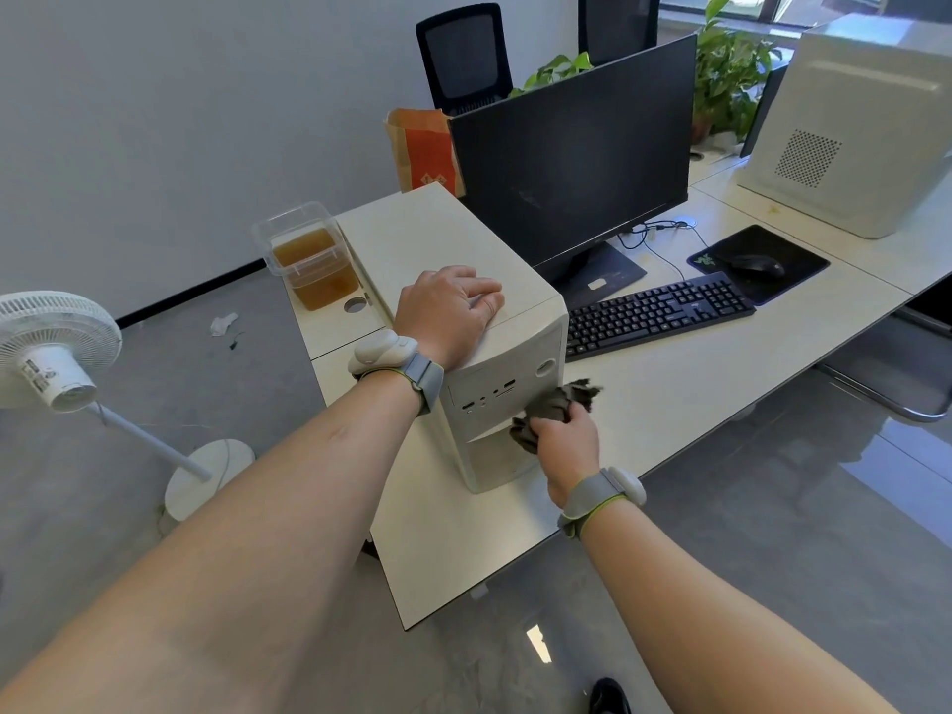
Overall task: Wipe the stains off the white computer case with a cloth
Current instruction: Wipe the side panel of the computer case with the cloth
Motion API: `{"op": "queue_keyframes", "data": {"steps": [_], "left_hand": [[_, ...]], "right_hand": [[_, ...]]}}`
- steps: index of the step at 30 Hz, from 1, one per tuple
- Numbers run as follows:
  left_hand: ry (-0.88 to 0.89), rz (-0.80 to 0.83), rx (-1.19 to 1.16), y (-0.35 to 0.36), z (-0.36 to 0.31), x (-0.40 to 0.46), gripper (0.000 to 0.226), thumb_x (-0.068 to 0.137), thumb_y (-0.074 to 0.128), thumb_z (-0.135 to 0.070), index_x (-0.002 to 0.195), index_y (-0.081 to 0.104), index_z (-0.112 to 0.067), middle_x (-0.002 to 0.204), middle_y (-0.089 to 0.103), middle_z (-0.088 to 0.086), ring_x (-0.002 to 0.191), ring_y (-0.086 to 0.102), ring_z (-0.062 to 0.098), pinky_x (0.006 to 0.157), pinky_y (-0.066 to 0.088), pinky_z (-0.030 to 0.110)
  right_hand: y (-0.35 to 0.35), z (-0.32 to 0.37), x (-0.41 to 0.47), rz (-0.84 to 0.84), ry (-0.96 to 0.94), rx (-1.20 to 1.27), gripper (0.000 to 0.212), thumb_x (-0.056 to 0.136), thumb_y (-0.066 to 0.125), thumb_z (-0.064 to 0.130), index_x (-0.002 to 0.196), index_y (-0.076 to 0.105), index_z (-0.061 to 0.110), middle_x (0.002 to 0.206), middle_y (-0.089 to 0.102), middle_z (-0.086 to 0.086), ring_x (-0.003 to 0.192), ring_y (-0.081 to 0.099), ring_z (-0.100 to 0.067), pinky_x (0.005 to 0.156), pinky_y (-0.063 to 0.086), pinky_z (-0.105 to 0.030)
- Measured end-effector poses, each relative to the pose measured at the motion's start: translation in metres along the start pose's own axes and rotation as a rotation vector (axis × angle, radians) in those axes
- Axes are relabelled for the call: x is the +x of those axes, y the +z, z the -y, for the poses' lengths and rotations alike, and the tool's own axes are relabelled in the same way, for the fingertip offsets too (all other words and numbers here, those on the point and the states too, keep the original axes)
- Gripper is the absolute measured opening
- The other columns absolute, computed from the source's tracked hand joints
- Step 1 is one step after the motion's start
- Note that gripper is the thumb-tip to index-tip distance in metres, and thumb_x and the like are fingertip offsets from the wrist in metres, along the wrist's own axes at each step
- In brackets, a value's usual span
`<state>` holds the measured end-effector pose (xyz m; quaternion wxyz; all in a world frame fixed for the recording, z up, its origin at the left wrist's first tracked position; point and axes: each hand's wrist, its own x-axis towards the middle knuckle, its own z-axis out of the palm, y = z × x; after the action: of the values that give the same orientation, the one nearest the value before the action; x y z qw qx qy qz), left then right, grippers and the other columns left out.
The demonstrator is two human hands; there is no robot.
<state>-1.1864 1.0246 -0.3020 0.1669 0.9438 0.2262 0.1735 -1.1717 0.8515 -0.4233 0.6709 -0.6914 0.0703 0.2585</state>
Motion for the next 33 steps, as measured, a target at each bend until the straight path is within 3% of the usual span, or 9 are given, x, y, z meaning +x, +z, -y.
{"op": "queue_keyframes", "data": {"steps": [5,7,10,13,19,22,26,29,33], "left_hand": [[-0.005,0.001,0.007,0.0,0.001,0.0,0.033,0.099,0.051,-0.056,0.121,0.072,-0.042,0.141,0.059,-0.013,0.129,0.048,0.019,0.105,0.033,0.039],[0.0,0.004,0.005,0.0,-0.001,0.0,0.033,0.1,0.051,-0.055,0.121,0.072,-0.042,0.141,0.059,-0.013,0.129,0.048,0.019,0.106,0.034,0.039],[-0.001,0.005,-0.001,0.0,-0.001,0.0,0.033,0.1,0.051,-0.055,0.121,0.072,-0.042,0.141,0.059,-0.013,0.129,0.049,0.019,0.106,0.034,0.04],[-0.01,0.007,-0.007,0.0,-0.001,0.0,0.032,0.099,0.052,-0.055,0.12,0.073,-0.042,0.14,0.06,-0.014,0.129,0.049,0.018,0.107,0.034,0.04],[-0.004,-0.003,-0.018,0.0,-0.001,0.0,0.031,0.098,0.053,-0.055,0.119,0.073,-0.042,0.139,0.061,-0.014,0.128,0.05,0.018,0.106,0.035,0.04],[0.0,-0.005,-0.018,0.0,-0.001,-0.001,0.031,0.098,0.053,-0.054,0.119,0.073,-0.042,0.139,0.061,-0.013,0.128,0.05,0.017,0.106,0.035,0.04],[-0.018,0.0,-0.029,-0.001,-0.001,0.0,0.028,0.099,0.054,-0.054,0.117,0.073,-0.045,0.138,0.06,-0.015,0.13,0.048,0.017,0.108,0.031,0.038],[-0.015,0.005,-0.033,0.0,-0.001,0.001,0.029,0.098,0.053,-0.055,0.117,0.073,-0.045,0.138,0.06,-0.015,0.13,0.048,0.017,0.108,0.031,0.038],[-0.013,-0.003,-0.029,-0.001,0.0,0.0,0.029,0.098,0.053,-0.055,0.117,0.073,-0.045,0.138,0.06,-0.015,0.13,0.048,0.017,0.109,0.033,0.039]], "right_hand": [[0.008,-0.015,-0.012,0.22,0.119,-0.136,0.021,0.078,0.069,0.002,0.098,0.07,0.009,0.102,0.071,-0.021,0.096,0.069,-0.038,0.089,0.061,-0.05],[-0.002,-0.017,-0.007,0.165,0.154,-0.068,0.024,0.072,0.065,-0.001,0.095,0.071,0.006,0.101,0.071,-0.025,0.093,0.07,-0.043,0.086,0.06,-0.059],[-0.011,-0.015,0.014,-0.001,0.152,0.111,0.029,0.081,0.055,-0.01,0.101,0.064,0.009,0.095,0.067,-0.015,0.086,0.069,-0.035,0.089,0.06,-0.056],[0.002,-0.011,0.019,0.068,0.133,0.121,0.043,0.086,0.059,-0.007,0.126,0.06,0.01,0.112,0.068,-0.015,0.101,0.069,-0.036,0.095,0.059,-0.051],[0.004,-0.019,-0.001,0.205,0.233,-0.082,0.024,0.086,0.063,-0.013,0.103,0.064,0.004,0.099,0.066,-0.019,0.085,0.068,-0.033,0.086,0.061,-0.045],[0.02,-0.029,-0.007,0.178,0.277,-0.033,0.028,0.088,0.067,-0.007,0.114,0.062,0.0,0.102,0.065,-0.016,0.091,0.068,-0.033,0.087,0.061,-0.043],[0.042,-0.026,-0.025,0.266,0.257,-0.026,0.021,0.088,0.064,-0.011,0.105,0.055,-0.001,0.104,0.062,-0.017,0.076,0.066,-0.028,0.057,0.061,-0.03],[0.043,-0.031,-0.029,0.334,0.262,-0.124,0.038,0.081,0.069,-0.007,0.118,0.06,-0.003,0.107,0.064,-0.02,0.085,0.066,-0.033,0.078,0.062,-0.046],[0.042,-0.024,-0.02,0.267,0.28,0.007,0.034,0.082,0.066,-0.008,0.113,0.061,0.003,0.084,0.066,-0.016,0.072,0.07,-0.037,0.08,0.061,-0.051]]}}
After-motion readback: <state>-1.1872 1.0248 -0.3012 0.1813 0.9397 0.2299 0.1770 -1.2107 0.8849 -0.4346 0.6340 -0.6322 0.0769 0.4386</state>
